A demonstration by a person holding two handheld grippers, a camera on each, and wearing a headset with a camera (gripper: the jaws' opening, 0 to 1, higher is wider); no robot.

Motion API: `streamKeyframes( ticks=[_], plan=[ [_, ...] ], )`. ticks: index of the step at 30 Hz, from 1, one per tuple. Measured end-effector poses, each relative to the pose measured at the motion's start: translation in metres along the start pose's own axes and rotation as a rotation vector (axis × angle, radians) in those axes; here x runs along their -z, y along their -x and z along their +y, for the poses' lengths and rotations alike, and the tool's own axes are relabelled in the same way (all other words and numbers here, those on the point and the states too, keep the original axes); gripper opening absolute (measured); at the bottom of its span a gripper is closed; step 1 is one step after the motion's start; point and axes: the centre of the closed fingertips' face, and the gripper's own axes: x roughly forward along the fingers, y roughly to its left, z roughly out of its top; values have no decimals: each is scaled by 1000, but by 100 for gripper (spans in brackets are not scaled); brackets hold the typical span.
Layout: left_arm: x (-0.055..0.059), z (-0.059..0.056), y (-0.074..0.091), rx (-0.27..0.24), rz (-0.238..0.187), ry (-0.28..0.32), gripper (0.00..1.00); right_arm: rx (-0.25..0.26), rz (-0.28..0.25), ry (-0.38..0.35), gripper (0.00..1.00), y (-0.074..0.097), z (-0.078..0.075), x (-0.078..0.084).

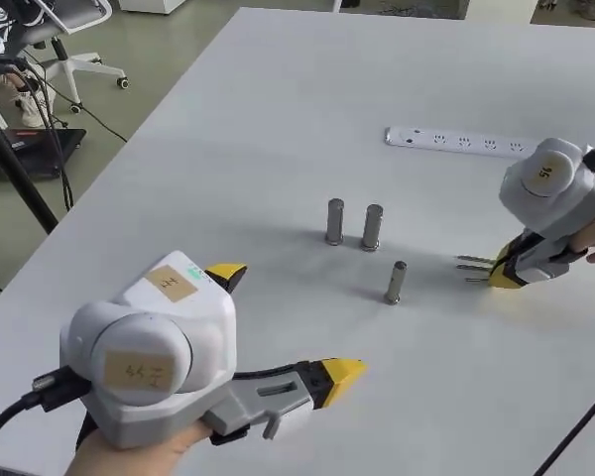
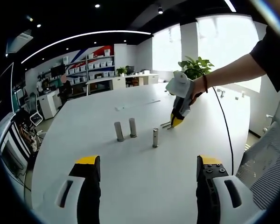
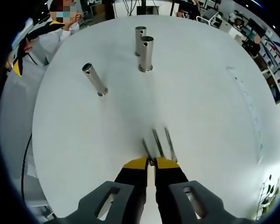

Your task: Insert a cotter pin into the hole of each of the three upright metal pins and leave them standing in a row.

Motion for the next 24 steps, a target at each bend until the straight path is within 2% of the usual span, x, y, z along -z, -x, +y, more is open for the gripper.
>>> streamKeyframes(
  ticks=[4,11,15,18,21,24],
  plan=[
    [3,-1,0,0,8,4,84,-3,-3,27,0,-1,-3,-2],
    [1,-2,-1,2,4,4,84,-15,-22,-23,0,0,1,-3],
    [-3,-4,-1,12,-12,14,82,-4,-35,-27,0,1,4,-4],
    [-1,-4,-2,15,2,1,81,6,-35,-10,0,1,3,-2],
    [-3,-6,-3,34,-5,14,76,23,-38,1,0,3,5,-2],
    [-4,-6,-4,32,-4,11,76,37,-44,7,0,7,8,-2]
  ],
)
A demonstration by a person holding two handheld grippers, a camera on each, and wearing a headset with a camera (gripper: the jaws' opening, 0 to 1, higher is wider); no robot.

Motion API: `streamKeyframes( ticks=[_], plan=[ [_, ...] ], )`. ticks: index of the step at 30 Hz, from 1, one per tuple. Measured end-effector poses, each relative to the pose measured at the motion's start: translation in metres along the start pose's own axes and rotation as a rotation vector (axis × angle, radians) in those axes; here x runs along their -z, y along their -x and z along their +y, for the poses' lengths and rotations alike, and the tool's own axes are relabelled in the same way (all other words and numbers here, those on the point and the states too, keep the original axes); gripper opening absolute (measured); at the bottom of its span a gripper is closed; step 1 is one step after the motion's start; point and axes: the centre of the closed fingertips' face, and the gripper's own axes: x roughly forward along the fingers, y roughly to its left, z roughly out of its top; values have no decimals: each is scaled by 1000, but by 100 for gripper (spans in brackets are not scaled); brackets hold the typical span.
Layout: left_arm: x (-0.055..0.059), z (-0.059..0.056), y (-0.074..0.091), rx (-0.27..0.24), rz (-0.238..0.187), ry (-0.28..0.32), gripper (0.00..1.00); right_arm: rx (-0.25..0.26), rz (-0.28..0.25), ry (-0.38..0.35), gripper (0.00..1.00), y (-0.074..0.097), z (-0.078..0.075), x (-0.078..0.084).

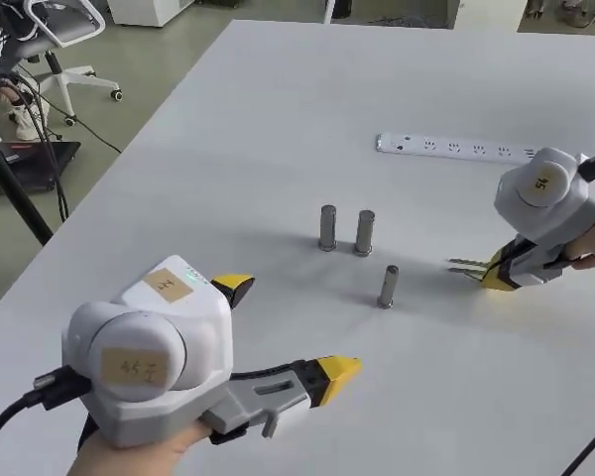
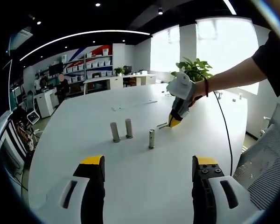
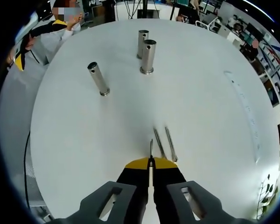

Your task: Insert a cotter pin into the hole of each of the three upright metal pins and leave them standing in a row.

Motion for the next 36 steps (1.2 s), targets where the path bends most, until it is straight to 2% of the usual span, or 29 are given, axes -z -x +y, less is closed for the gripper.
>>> streamKeyframes(
  ticks=[7,11,19,23,27,36],
  plan=[
    [-1,0,-5,7,5,1,74,15,-24,32,0,11,12,-6],
    [-3,-2,-10,22,5,5,68,14,-42,81,0,18,23,-14],
    [-9,-13,-24,85,5,24,58,6,-94,191,0,31,52,-39],
    [-11,-17,-31,106,9,32,54,6,-120,231,0,37,62,-51],
    [-13,-21,-38,142,10,62,48,7,-156,268,0,43,72,-64],
    [-20,-26,-48,187,9,121,37,11,-225,342,0,52,90,-89]
  ],
)
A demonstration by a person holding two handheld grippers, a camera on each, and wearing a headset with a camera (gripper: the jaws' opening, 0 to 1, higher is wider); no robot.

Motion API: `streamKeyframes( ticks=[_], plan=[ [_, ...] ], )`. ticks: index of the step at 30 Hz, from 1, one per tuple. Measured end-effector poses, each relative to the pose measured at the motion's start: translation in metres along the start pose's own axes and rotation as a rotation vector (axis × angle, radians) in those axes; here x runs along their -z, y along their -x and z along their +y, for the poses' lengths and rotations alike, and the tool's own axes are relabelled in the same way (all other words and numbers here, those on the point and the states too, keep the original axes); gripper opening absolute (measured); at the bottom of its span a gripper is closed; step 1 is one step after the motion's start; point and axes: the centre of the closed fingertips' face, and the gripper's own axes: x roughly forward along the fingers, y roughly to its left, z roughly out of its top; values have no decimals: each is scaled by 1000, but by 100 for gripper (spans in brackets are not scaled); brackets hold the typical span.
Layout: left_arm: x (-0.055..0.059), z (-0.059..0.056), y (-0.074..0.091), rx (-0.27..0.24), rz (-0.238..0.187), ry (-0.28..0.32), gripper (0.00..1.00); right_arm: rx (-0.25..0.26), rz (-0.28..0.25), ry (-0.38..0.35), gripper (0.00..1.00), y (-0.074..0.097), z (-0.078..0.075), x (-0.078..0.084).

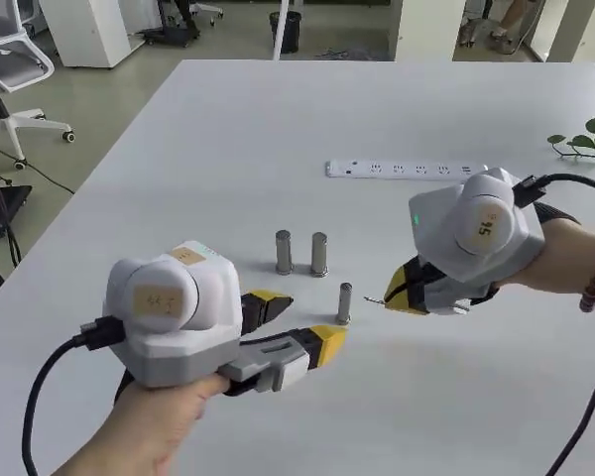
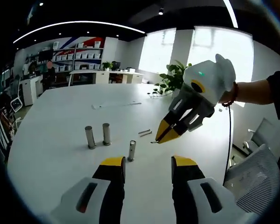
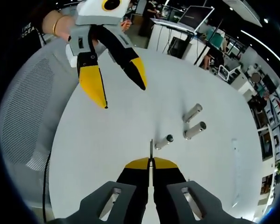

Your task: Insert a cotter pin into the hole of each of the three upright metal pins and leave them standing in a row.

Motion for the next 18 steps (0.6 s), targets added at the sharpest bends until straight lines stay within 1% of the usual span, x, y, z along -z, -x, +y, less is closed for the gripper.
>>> streamKeyframes(
  ticks=[3,6,7,10,13,16,18],
  plan=[
    [-2,-2,-2,21,-3,24,31,7,-19,36,0,1,2,-10],
    [-2,-5,-5,41,0,64,28,3,-44,41,0,3,6,-19],
    [-2,-5,-5,43,0,68,26,0,-50,42,0,3,7,-22],
    [-2,-7,-7,56,4,108,23,2,-65,56,0,4,11,-30],
    [-1,-9,-7,63,7,134,20,0,-77,70,0,5,14,-36],
    [-3,-13,-8,79,-6,176,15,2,-86,81,0,6,16,-41],
    [-4,-13,-8,83,-8,188,13,2,-93,91,0,7,19,-44]
  ],
)
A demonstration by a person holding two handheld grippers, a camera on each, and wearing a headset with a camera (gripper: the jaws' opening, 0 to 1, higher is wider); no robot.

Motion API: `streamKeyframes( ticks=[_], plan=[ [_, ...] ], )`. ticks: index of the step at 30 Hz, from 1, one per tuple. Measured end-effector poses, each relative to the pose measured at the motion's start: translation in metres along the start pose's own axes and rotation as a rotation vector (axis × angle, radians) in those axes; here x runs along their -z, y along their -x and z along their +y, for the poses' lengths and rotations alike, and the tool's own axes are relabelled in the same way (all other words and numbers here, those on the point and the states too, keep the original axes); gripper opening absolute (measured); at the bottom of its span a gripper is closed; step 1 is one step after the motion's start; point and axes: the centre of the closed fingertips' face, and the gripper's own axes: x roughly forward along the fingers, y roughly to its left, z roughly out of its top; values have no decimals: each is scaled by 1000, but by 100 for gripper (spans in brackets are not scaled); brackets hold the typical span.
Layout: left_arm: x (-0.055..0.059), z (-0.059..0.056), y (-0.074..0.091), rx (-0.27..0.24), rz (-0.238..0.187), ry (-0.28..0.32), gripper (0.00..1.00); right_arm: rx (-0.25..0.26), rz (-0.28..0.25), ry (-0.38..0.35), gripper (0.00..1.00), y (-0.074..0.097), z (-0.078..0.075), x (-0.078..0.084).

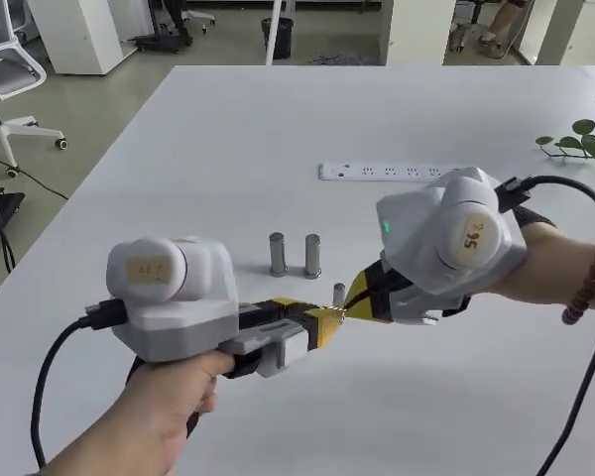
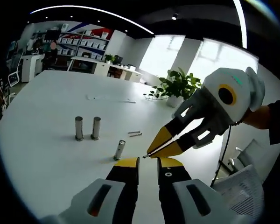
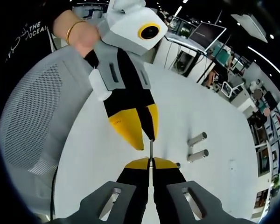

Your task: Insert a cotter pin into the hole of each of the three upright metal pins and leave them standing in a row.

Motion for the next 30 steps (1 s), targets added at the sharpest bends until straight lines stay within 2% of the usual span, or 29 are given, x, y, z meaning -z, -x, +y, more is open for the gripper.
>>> streamKeyframes(
  ticks=[15,23,28,30],
  plan=[
    [2,-2,3,21,-8,78,1,6,-10,48,0,1,7,-11],
    [3,-2,3,34,-10,121,1,13,-8,57,0,1,7,-12],
    [2,-2,2,36,-15,101,0,24,-9,59,0,2,7,-12],
    [2,-3,2,36,-11,83,0,34,-8,83,0,2,6,-12]
  ],
)
